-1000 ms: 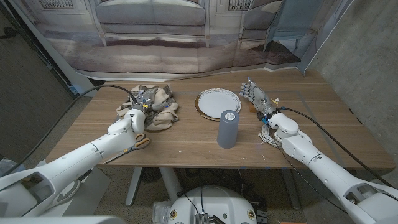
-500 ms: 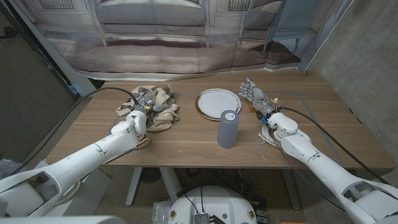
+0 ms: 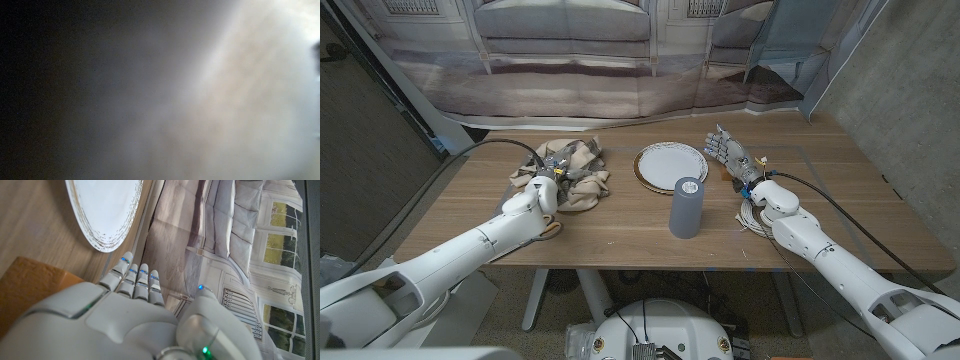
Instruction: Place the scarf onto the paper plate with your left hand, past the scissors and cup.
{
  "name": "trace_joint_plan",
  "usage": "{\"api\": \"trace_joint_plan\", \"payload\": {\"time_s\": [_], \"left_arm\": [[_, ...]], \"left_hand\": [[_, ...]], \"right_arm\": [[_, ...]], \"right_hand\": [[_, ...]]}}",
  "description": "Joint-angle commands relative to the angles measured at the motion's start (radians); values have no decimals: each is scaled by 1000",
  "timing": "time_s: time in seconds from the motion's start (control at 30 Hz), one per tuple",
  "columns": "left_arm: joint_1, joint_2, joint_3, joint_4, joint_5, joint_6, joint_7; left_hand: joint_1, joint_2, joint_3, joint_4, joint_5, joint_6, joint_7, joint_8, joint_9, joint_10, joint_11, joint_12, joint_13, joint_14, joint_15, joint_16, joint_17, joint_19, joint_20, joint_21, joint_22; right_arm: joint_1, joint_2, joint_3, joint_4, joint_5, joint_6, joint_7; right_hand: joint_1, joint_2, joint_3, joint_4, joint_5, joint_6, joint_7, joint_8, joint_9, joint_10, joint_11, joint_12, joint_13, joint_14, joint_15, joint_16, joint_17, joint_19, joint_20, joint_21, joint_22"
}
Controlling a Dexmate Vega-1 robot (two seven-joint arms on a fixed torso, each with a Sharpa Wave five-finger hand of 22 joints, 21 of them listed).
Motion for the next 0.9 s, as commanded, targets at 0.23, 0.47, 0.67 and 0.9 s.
{"api": "trace_joint_plan", "payload": {"time_s": [0.23,0.47,0.67,0.9], "left_arm": [[-8,-6,18,-34,18,117,-19],[2,-14,15,-33,14,142,17],[6,-21,15,-29,17,149,55],[28,-38,-13,-10,5,108,148]], "left_hand": [[170,76,46,-45,0,111,-17,41,16,87,-28,15,10,99,-30,22,12,174,-25,37,-3],[324,136,99,-57,-61,138,-15,59,34,141,-35,22,20,192,-54,47,31,308,-46,69,-7],[436,201,148,-55,-137,191,-15,95,53,233,-41,56,46,307,-61,100,80,366,-107,89,-2],[551,243,198,-63,-206,290,-6,153,74,311,-45,94,81,385,-64,138,136,404,-148,118,6]], "right_arm": [[3,1,-1,-1,0,0,5],[9,4,-7,-2,-5,-1,6],[10,5,-10,-3,-7,-4,7],[6,3,-9,-11,-11,-5,-3]], "right_hand": [[7,6,-2,-2,-1,5,-1,-1,2,10,-5,-5,2,9,1,-2,2,6,8,-5,1],[6,6,-2,-2,-1,4,-3,-1,2,9,-4,-5,2,9,1,-2,2,6,9,-7,1],[5,6,-3,-2,-1,4,-4,-1,2,9,-4,-5,2,9,-1,-2,2,9,7,-7,1],[5,6,-3,-3,-1,2,-4,-2,2,9,-3,-6,2,11,1,-2,2,12,5,-8,2]]}}
